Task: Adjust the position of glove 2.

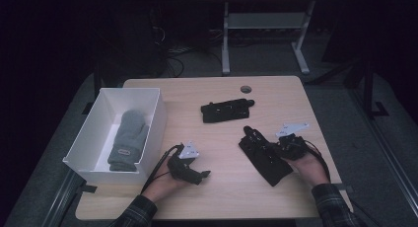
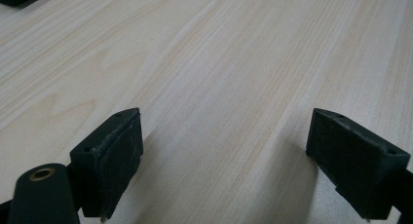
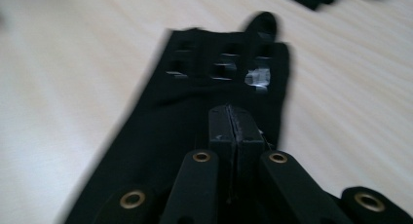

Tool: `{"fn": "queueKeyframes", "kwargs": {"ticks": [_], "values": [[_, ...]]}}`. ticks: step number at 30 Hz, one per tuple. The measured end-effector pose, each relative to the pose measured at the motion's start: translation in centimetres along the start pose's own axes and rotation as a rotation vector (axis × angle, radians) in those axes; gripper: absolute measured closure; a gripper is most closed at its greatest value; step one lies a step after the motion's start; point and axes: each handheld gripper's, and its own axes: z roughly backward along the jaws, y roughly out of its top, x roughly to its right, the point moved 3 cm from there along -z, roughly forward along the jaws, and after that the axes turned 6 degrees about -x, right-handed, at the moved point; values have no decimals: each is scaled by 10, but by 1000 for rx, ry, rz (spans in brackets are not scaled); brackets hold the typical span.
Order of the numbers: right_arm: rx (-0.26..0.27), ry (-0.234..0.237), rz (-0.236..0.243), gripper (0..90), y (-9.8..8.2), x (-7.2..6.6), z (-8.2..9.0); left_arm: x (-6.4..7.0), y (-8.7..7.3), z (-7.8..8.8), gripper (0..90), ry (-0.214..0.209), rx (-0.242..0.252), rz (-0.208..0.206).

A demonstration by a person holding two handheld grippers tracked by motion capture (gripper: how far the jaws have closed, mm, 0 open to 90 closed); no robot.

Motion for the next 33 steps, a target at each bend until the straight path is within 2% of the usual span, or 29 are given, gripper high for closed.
{"fn": "queueKeyframes", "kwargs": {"ticks": [2,6,8,14,20,25,28,33], "values": [[-2,3,-18,894,2,7,-4,0,0,0,127,-1,0,2],[-35,-3,-17,894,1,13,-11,0,0,0,127,0,0,1],[-62,-3,-18,894,-2,14,-14,0,0,0,127,0,1,1],[-64,0,-26,894,-6,9,-11,0,0,0,127,0,1,0],[-70,34,-11,894,-14,-10,-5,0,0,0,127,2,2,-6],[-98,43,17,893,-19,-31,2,1,0,0,127,-2,6,9],[-100,57,29,894,-22,-40,5,-1,0,0,127,3,-3,-9],[-96,68,40,894,-27,-49,8,0,0,0,127,0,-4,-6]]}}
